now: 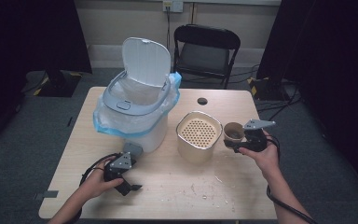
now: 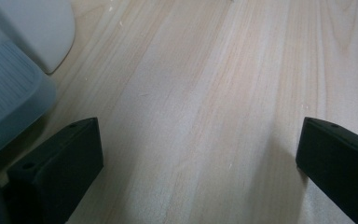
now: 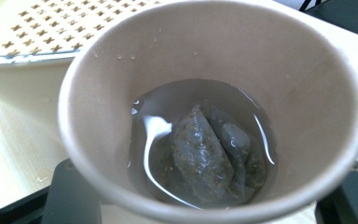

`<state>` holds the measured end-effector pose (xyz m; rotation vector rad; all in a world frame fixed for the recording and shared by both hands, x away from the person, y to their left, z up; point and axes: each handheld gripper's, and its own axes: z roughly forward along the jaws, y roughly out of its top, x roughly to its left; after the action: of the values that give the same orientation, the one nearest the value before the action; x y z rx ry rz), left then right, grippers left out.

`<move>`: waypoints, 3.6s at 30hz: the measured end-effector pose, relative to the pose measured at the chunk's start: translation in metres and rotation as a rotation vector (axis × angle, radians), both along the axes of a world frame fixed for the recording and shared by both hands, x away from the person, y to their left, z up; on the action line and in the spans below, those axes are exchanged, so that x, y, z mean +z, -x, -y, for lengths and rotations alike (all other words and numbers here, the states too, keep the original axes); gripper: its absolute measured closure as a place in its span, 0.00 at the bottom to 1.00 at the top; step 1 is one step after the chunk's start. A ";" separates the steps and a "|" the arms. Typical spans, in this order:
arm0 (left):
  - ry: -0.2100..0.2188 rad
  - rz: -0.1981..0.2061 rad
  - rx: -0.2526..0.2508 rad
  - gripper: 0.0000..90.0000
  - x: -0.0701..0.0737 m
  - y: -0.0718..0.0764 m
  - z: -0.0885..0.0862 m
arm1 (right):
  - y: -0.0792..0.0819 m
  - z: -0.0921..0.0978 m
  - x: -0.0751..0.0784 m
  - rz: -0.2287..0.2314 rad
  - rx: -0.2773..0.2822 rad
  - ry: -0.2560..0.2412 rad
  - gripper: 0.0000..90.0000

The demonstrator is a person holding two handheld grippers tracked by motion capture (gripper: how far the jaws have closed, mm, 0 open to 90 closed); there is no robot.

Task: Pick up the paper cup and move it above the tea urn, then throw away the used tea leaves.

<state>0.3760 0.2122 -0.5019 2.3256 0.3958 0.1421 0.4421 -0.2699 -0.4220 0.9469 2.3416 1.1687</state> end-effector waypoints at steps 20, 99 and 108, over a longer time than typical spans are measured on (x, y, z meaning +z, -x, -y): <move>-0.003 0.000 0.000 0.00 0.000 0.000 0.000 | -0.025 0.002 0.013 0.004 -0.048 -0.009 0.37; 0.001 0.007 0.008 0.00 0.000 0.001 0.000 | -0.065 -0.026 0.038 0.239 -0.051 0.065 0.37; 0.007 0.006 0.007 0.00 -0.001 0.000 0.001 | -0.070 -0.033 0.041 0.307 -0.014 0.097 0.37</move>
<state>0.3755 0.2116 -0.5026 2.3162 0.4005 0.1508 0.5120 -0.2371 -0.3812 0.6948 2.1204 1.0978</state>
